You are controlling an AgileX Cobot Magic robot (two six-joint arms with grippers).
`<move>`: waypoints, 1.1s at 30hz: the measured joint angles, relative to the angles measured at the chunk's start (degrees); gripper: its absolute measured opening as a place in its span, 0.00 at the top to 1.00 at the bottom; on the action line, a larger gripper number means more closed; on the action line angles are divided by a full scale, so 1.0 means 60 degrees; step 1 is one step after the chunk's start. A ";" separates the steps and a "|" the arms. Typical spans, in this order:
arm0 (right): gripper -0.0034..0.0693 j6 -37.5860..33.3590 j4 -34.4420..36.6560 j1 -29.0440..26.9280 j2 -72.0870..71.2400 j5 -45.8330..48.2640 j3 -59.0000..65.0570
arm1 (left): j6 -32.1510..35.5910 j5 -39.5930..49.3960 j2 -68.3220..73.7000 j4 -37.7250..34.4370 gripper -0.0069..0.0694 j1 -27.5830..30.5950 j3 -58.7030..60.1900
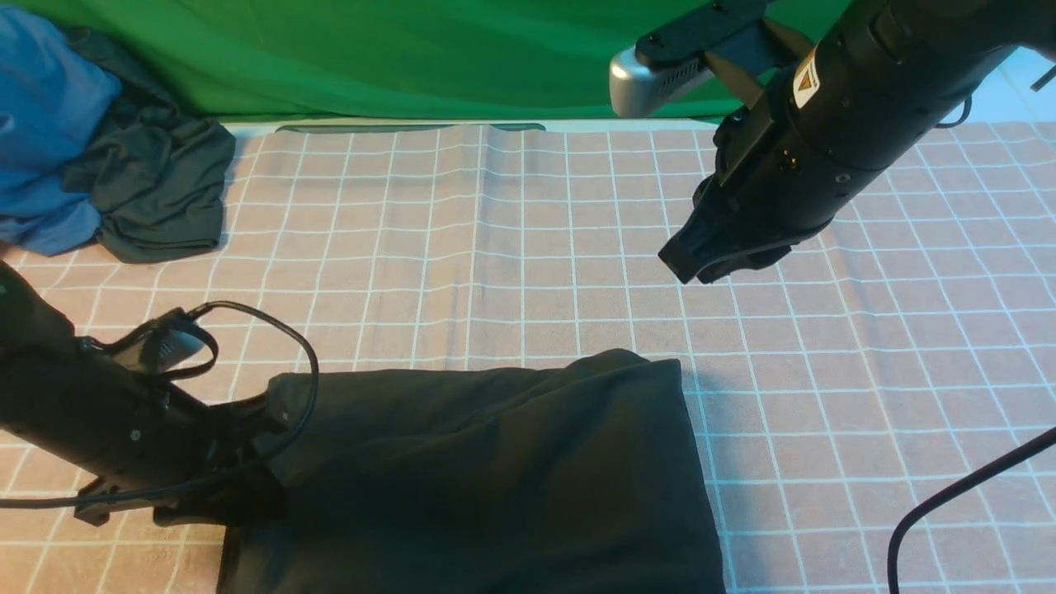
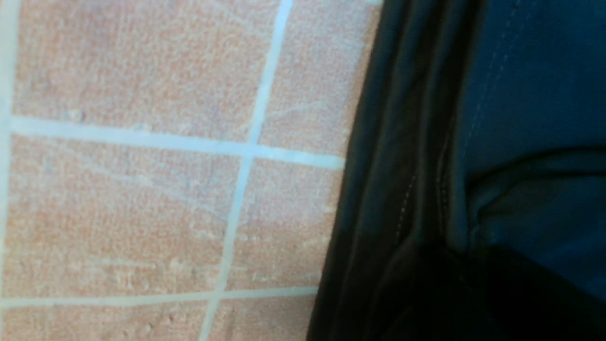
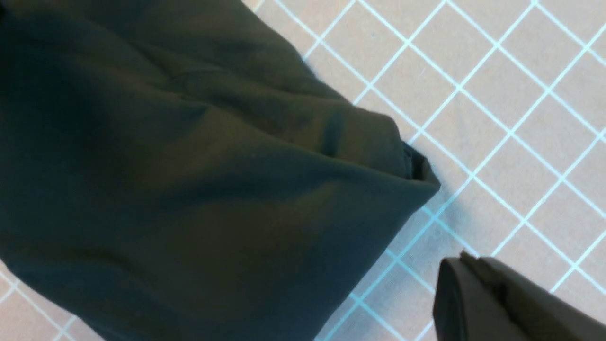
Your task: Fold a long-sleeved shirt over a pink coffee tablecloth.
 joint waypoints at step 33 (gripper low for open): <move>0.90 0.0000 0.0018 0.0000 0.0000 -0.0140 0.0000 | -0.1891 0.0582 -0.1087 0.0387 0.62 -0.0455 -0.1692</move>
